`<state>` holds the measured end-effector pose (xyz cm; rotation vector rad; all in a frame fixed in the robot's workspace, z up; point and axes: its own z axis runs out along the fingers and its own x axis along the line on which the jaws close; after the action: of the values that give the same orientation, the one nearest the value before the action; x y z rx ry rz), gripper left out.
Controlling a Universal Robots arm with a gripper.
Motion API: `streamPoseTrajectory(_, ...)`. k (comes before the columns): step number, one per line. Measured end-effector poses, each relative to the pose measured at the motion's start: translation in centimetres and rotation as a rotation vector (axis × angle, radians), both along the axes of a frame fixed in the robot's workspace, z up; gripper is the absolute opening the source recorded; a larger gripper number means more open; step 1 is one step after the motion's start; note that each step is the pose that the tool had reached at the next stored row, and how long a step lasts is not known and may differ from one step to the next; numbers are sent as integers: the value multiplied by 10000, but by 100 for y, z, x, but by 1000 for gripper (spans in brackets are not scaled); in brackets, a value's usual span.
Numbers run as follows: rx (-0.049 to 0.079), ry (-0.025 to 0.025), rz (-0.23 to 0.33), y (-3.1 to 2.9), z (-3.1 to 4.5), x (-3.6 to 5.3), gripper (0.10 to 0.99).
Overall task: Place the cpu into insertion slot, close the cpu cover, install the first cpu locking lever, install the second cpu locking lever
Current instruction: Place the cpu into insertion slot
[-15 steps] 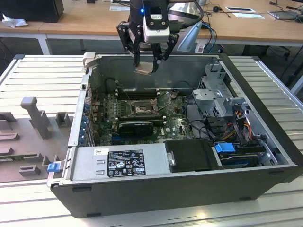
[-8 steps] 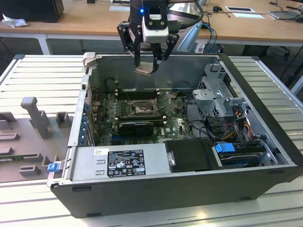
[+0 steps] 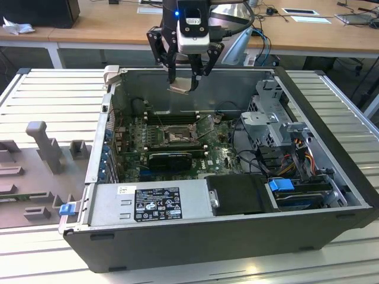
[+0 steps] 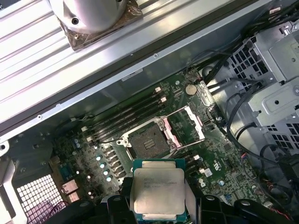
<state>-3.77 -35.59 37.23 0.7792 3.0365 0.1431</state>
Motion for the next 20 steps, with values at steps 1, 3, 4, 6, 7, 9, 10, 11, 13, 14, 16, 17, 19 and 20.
streamPoseTrajectory(1,0,0,-20,0,0,0,525)
streamPoseTrajectory(3,0,0,-112,0,0,0,525)
streamPoseTrajectory(4,0,0,-160,0,-1,0,525)
streamPoseTrajectory(6,0,0,-235,0,-1,0,525)
streamPoseTrajectory(7,0,0,-257,0,-1,0,525)
streamPoseTrajectory(9,0,0,-308,0,-1,0,525)
streamPoseTrajectory(10,0,0,-335,0,-1,0,525)
streamPoseTrajectory(11,0,0,-358,0,-1,0,525)
streamPoseTrajectory(13,0,0,-399,0,-1,0,525)
streamPoseTrajectory(14,0,0,-430,0,-2,0,525)
streamPoseTrajectory(16,0,0,-498,0,-2,0,525)
streamPoseTrajectory(17,0,0,-529,0,-2,0,525)
streamPoseTrajectory(19,0,0,-587,0,-2,0,525)
streamPoseTrajectory(20,0,0,-616,0,-2,0,525)
